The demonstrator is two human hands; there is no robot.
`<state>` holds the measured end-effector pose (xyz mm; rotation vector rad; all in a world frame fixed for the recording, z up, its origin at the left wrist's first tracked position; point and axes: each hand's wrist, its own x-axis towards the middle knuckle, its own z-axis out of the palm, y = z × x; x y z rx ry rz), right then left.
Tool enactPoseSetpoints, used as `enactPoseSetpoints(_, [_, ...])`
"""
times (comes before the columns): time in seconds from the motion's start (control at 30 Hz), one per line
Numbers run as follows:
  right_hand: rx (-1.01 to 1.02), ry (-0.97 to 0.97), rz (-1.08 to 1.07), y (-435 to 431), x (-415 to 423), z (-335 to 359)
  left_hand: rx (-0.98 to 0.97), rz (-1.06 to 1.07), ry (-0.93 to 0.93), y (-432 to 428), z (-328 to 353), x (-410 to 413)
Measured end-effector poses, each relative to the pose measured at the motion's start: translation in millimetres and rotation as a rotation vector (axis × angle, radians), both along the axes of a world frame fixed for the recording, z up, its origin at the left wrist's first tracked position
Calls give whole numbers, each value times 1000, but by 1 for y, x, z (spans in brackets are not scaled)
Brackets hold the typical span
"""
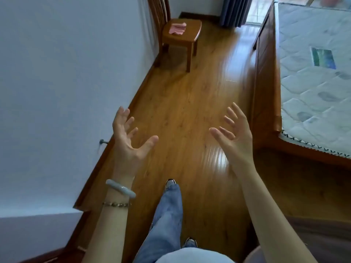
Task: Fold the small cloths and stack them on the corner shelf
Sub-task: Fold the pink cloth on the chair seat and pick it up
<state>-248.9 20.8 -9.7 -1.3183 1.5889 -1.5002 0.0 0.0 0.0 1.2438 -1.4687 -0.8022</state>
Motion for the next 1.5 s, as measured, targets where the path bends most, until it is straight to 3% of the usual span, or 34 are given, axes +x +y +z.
enactPoseSetpoints(0.33, [16, -28, -112, -160, -10, 16, -40, -93, -28, -186, 9, -1])
enactPoseSetpoints(0.63, [50, 35, -79, -308, -20, 24, -31, -134, -4, -336, 13, -20])
enactPoseSetpoints(1.07, [108, 72, -40, -572, -85, 25, 14, -70, -19, -589, 12, -83])
enactPoseSetpoints(1.5, [154, 128, -66, -818, -105, 9, 92, -34, -46, -836, -12, -92])
